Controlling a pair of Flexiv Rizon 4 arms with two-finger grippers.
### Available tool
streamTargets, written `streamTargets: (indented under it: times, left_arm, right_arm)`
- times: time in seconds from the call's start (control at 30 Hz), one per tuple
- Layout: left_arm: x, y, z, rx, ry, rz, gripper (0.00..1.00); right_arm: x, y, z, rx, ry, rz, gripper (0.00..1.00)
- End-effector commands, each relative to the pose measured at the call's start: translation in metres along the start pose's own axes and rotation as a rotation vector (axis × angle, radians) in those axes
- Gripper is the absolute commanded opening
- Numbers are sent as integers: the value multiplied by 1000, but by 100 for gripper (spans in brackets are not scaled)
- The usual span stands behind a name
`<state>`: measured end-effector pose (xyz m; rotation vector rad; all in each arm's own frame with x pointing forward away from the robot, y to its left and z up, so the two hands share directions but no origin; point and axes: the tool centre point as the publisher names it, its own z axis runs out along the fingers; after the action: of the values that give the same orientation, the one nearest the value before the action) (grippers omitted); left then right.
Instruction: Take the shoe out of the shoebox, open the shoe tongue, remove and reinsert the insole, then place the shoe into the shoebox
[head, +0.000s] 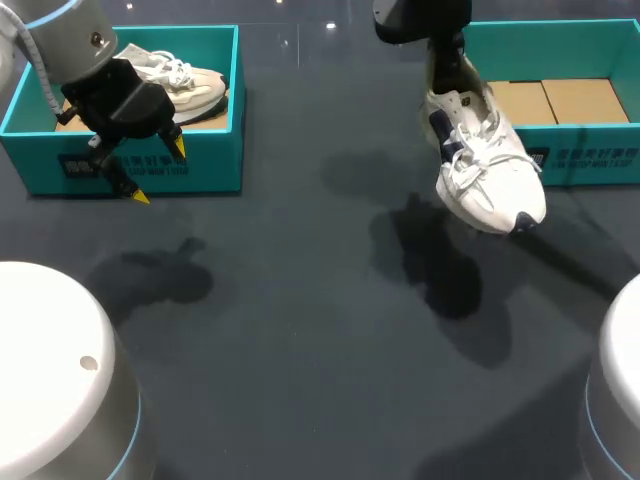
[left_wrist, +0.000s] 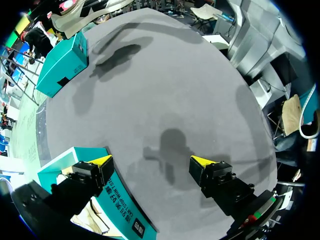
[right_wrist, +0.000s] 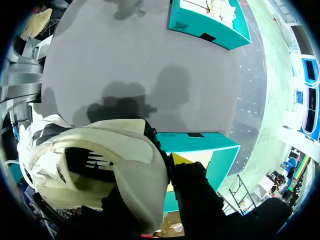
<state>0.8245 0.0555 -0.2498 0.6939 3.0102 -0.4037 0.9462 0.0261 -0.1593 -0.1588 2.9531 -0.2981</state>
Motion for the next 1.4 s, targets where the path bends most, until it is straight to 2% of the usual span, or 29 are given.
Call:
streamTargets:
  times: [0.03, 0.23, 0.67, 0.73, 0.87, 1.13, 1.27, 1.4]
  left_arm:
    - [0, 0, 0, -2, 1, 1, 100]
    - [0, 0, 0, -2, 1, 1, 100]
    - [0, 0, 0, -2, 1, 1, 100]
    - [0, 0, 0, -2, 1, 1, 100]
    - [0, 0, 0, -2, 1, 1, 100]
    - [0, 0, 0, -2, 1, 1, 100]
    - [0, 0, 0, -2, 1, 1, 100]
    - [0, 0, 0, -2, 1, 1, 100]
  right_arm:
    - [-21, -27, -4, -8, 11, 2, 0]
    - [-55, -75, 5, -27, 10, 34, 0]
    - [-55, -75, 5, -27, 10, 34, 0]
    - [-64, -86, 12, -69, 20, 90, 0]
    - [-89, -118, 11, -53, 1, 137, 0]
    - [-142, -178, 25, -19, -3, 157, 0]
    - [-170, -199, 31, 10, -13, 136, 0]
    - [-170, -199, 31, 10, -13, 136, 0]
